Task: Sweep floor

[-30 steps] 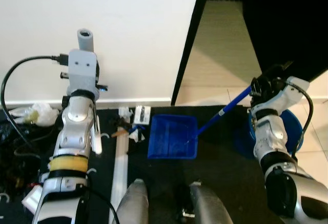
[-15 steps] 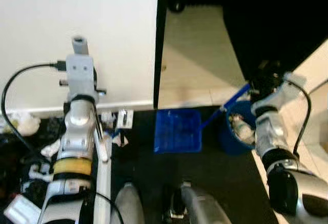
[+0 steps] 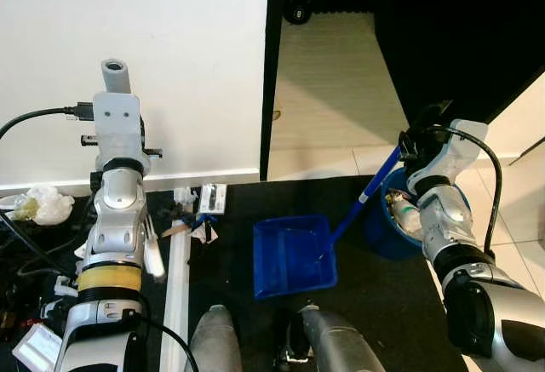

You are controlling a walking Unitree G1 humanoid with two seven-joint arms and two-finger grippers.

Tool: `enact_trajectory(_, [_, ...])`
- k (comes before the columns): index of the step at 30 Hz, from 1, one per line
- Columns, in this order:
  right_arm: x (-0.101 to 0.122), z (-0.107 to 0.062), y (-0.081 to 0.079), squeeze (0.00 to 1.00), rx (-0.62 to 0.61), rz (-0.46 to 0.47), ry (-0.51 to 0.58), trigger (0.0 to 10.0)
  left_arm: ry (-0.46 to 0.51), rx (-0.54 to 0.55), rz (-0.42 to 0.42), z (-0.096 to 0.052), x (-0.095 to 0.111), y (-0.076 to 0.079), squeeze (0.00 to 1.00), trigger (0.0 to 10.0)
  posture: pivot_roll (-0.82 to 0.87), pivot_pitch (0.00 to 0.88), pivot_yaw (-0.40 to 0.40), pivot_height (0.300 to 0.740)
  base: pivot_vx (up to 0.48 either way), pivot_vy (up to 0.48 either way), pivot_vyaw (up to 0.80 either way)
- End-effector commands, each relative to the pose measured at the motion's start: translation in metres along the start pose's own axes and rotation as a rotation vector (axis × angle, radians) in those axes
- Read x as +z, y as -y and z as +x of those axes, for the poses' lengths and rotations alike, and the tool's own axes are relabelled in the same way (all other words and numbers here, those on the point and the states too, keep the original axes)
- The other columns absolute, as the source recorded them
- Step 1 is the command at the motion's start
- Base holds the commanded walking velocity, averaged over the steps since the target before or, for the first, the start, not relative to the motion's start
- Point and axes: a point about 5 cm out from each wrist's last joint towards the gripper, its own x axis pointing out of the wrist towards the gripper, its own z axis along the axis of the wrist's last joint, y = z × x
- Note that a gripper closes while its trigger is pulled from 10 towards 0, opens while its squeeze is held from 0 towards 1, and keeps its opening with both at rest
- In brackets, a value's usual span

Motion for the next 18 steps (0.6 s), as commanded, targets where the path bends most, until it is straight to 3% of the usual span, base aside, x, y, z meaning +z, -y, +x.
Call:
enact_trajectory(1, [0.003, 0.001, 0.002, 0.0, -0.004, 0.001, 0.005, 10.0, 0.014, -0.005, 0.019, 0.003, 0.005, -0.002, 0.0, 10.0, 0.12, 0.085, -0.093, 0.74, 0.0, 0.48, 0.0])
enact_trajectory(7, [0.002, 0.001, 0.002, 0.0, -0.008, 0.003, 0.006, 10.0, 0.035, -0.006, 0.007, 0.004, 0.009, -0.002, 0.0, 10.0, 0.12, 0.086, -0.092, 0.74, 0.0, 0.48, 0.0])
enact_trajectory(18, [0.003, 0.001, 0.004, 0.0, -0.014, 0.002, 0.007, 10.0, 0.094, 0.016, 0.024, 0.007, 0.021, -0.007, 0.0, 10.0, 0.12, 0.087, -0.093, 0.74, 0.0, 0.0, 0.0])
